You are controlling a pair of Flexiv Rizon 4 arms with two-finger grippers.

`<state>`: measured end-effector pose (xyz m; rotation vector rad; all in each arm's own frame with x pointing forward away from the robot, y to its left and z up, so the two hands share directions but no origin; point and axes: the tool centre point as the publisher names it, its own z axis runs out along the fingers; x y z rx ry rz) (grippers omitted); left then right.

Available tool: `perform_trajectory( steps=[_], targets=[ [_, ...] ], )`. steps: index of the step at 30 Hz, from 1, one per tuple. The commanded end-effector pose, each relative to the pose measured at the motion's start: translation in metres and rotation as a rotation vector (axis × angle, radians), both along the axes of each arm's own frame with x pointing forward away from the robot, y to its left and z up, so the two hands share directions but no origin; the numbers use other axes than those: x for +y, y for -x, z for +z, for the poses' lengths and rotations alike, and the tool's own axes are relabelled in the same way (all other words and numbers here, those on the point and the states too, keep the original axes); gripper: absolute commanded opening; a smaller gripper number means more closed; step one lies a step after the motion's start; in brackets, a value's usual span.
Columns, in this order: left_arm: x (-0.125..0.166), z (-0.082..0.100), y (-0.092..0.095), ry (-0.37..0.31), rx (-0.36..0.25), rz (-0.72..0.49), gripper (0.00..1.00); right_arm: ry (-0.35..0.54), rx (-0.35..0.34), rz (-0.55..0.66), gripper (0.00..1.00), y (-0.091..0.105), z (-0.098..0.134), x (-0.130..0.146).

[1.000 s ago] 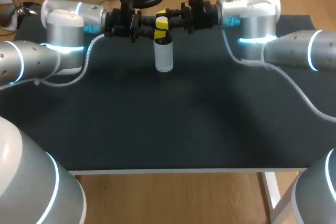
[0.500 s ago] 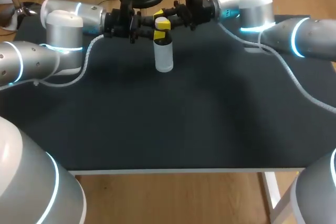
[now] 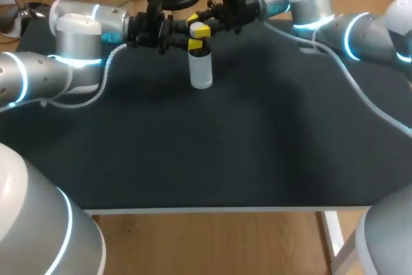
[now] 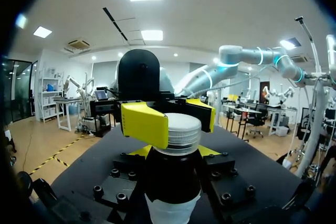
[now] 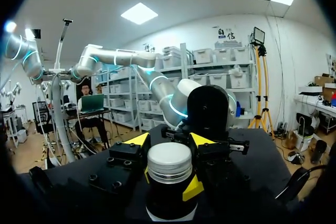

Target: Unscrew the bottle cap

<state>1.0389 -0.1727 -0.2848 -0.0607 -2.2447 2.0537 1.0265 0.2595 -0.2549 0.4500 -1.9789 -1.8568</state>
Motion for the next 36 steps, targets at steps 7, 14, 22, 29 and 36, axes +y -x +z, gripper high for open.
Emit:
perform_trajectory(
  steps=[7,14,22,29,36],
  targets=[
    [-0.002,0.004,-0.006,-0.002,0.0,0.003,0.0,-0.023,0.069,0.899,0.0,0.0,-0.012,0.007],
    [-0.002,0.004,-0.006,-0.002,0.0,0.003,0.0,-0.05,0.038,0.874,0.0,-0.011,-0.009,0.013],
    [-0.002,0.004,-0.006,-0.002,0.0,0.003,0.0,-0.04,0.019,0.885,0.0,-0.014,0.002,0.013],
    [-0.002,0.004,-0.006,-0.002,0.0,0.003,0.0,-0.004,0.024,0.839,1.0,-0.014,0.004,0.011],
    [-0.002,0.004,-0.006,-0.002,0.0,0.003,0.0,0.004,0.028,0.767,1.0,-0.016,0.002,0.009]
  ],
)
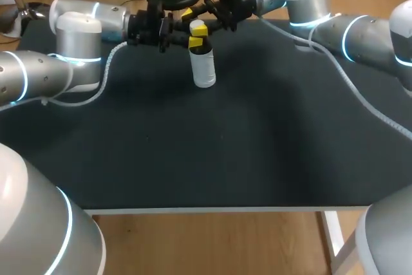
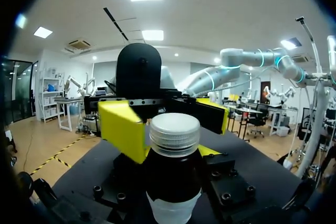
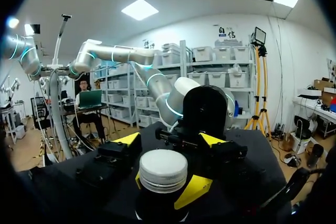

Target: Unscrew the bottle cap

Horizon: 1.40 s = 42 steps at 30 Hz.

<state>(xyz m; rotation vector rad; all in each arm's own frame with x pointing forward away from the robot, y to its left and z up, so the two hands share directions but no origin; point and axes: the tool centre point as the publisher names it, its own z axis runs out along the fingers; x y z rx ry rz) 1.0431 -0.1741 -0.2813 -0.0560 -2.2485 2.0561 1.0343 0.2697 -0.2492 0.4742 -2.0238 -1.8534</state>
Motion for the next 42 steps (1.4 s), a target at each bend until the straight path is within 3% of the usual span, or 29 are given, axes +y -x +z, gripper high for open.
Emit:
perform_trajectory(
  steps=[1,6,10,13,23,30,34,42],
  targets=[
    [-0.001,0.0,-0.001,-0.002,0.001,-0.002,0.0,0.004,0.066,0.759,1.0,-0.01,-0.004,-0.002],
    [-0.001,0.0,-0.001,-0.002,0.001,-0.002,0.0,0.014,0.044,0.514,1.0,-0.02,-0.002,-0.011],
    [-0.001,0.0,-0.001,-0.002,0.001,-0.002,0.0,0.02,0.075,0.253,1.0,-0.026,-0.001,-0.026],
    [-0.001,0.0,-0.001,-0.002,0.001,-0.002,0.0,0.008,0.07,0.131,1.0,-0.025,0.002,-0.036],
    [-0.001,0.0,-0.001,-0.002,0.001,-0.002,0.0,0.03,-0.011,-0.169,1.0,-0.007,0.014,-0.044],
    [-0.001,0.0,-0.001,-0.002,0.001,-0.002,0.0,0.088,-0.053,-0.369,1.0,-0.009,0.018,-0.045],
    [-0.001,0.0,-0.001,-0.002,0.001,-0.002,0.0,0.121,-0.041,-0.483,1.0,-0.011,0.017,-0.044],
    [-0.001,0.0,-0.001,-0.002,0.001,-0.002,0.0,0.123,-0.077,-0.643,1.0,-0.01,0.019,-0.046]
  ],
)
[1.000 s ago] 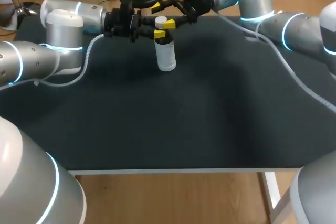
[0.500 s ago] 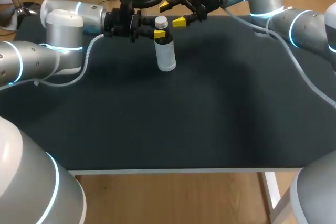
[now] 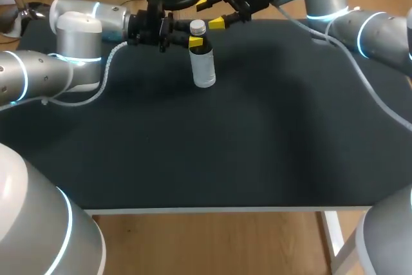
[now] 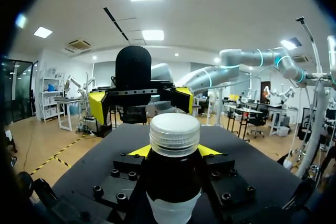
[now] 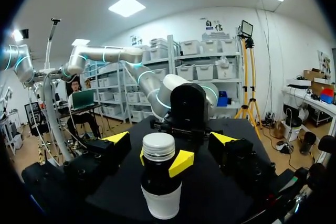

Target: Unscrew the bottle cap

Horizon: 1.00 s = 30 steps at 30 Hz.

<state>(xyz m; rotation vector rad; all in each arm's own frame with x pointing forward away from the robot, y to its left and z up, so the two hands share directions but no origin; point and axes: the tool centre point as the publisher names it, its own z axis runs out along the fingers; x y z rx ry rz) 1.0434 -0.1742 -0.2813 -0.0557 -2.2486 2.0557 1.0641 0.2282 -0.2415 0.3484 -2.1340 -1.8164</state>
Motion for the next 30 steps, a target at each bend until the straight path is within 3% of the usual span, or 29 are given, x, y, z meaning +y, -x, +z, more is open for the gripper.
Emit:
perform_trajectory(
  steps=[1,13,30],
  targets=[
    [-0.0004,0.0002,-0.0011,-0.001,0.001,-0.002,0.0,0.05,-0.109,-0.562,1.0,0.0207,0.0125,-0.0048],
    [-0.0004,0.0002,-0.0011,-0.001,0.001,-0.002,0.0,0.165,-0.146,-0.771,1.0,0.0265,0.0119,-0.003],
    [-0.0004,0.0002,-0.0011,-0.001,0.001,-0.002,0.0,0.179,-0.144,-0.912,1.0,0.0194,0.0059,-0.0028]
  ],
)
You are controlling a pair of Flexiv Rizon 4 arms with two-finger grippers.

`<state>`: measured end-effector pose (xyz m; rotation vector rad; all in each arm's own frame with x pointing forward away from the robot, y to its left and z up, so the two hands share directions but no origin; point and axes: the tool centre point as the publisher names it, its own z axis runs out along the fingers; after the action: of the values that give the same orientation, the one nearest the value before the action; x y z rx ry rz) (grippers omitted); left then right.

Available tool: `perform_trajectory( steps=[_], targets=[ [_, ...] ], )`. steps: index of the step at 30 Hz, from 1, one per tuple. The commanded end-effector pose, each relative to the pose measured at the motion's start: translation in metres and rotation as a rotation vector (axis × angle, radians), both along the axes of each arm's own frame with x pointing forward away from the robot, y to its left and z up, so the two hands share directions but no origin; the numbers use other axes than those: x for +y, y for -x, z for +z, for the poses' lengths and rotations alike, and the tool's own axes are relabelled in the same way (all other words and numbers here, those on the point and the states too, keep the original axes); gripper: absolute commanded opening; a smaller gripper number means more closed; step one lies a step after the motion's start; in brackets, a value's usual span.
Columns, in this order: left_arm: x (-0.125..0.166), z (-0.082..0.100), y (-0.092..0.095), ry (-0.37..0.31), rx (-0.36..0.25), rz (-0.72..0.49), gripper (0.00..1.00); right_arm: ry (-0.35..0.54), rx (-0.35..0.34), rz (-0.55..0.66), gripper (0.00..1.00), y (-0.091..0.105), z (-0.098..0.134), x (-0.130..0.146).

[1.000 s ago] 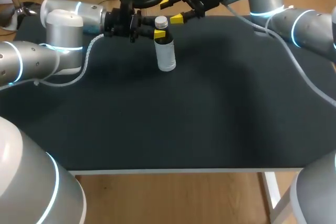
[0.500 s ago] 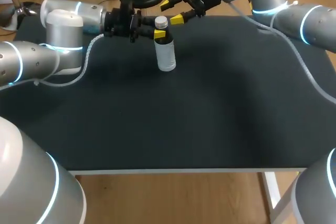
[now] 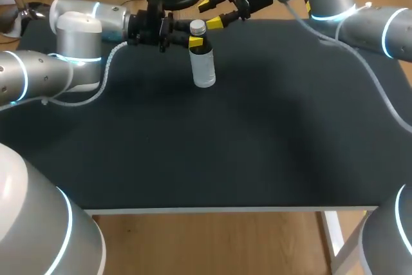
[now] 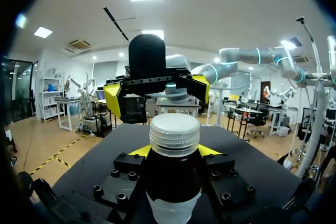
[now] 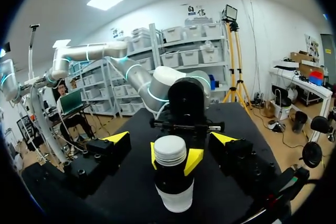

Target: Unscrew the bottle cap

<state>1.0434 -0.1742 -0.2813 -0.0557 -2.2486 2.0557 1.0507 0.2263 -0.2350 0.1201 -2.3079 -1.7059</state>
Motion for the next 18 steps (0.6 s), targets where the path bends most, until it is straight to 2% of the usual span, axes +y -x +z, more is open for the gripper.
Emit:
perform_trajectory(
  steps=[1,18],
  targets=[
    [-0.0004,0.0002,-0.0011,-0.001,0.001,-0.002,0.0,0.065,-0.234,-0.752,1.0,0.0057,-0.0009,-0.0009],
    [-0.0004,0.0002,-0.0011,-0.001,0.001,-0.002,0.0,0.06,-0.247,-0.859,1.0,0.0058,-0.0035,0.0028]
  ],
)
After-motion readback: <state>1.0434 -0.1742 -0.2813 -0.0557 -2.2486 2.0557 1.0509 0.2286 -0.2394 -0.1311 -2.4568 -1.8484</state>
